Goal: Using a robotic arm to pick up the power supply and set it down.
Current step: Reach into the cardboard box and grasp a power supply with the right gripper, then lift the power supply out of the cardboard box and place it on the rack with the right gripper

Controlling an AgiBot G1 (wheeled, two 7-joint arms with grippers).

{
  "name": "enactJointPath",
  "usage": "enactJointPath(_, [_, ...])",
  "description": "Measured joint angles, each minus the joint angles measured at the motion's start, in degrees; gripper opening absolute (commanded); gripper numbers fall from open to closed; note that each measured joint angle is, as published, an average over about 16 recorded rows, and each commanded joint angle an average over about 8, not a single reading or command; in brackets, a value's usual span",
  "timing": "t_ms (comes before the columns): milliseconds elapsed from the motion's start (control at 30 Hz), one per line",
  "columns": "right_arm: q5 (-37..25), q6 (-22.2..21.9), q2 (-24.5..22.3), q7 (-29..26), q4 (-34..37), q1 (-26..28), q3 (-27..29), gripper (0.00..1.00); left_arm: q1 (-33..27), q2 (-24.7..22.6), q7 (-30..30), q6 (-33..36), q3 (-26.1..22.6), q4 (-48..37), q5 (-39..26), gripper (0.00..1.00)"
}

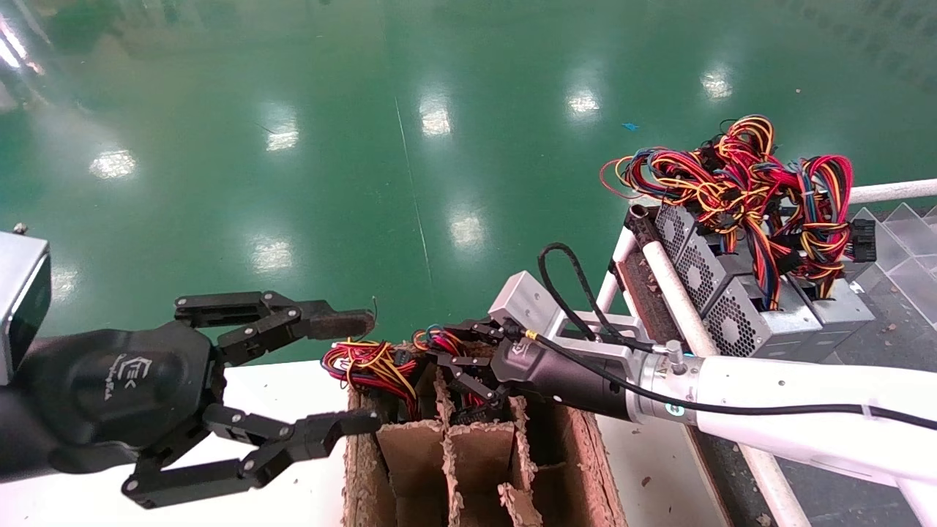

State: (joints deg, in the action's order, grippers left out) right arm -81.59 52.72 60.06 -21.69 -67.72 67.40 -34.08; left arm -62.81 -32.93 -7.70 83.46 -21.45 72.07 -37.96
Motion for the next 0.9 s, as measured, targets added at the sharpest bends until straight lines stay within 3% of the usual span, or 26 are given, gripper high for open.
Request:
enactJointPath(500, [4.43, -0.41, -4.35, 0.42, -6.24, -1.29, 3.96, 0.0, 0.0, 0.0, 0.0, 0.0, -0.01, 0.0, 0.0, 1.0])
enactJointPath(900, [17.21, 0.91, -12.9, 3.8, -9.77, 0.01, 15.33, 0.0, 0.0, 0.0, 0.0, 0.0, -0.01, 0.0, 0.01, 1.0])
